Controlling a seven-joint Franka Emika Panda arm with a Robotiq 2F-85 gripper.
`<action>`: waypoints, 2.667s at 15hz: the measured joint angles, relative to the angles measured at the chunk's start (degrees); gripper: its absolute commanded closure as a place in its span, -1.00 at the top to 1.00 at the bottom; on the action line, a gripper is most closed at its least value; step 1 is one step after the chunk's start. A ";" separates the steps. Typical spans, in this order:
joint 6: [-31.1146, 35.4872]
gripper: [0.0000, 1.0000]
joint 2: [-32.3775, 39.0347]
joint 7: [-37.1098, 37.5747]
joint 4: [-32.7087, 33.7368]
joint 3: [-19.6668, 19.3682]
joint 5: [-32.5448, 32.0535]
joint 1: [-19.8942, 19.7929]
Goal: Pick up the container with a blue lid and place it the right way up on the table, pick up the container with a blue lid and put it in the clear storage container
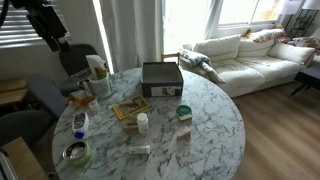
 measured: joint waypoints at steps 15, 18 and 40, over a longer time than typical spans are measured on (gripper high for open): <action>-0.13 1.00 0.57 3.20 -4.27 -0.01 4.28 0.60; 0.75 1.00 1.11 11.30 -11.12 1.63 9.67 0.89; 26.37 1.00 18.86 55.63 -22.90 11.51 24.63 1.06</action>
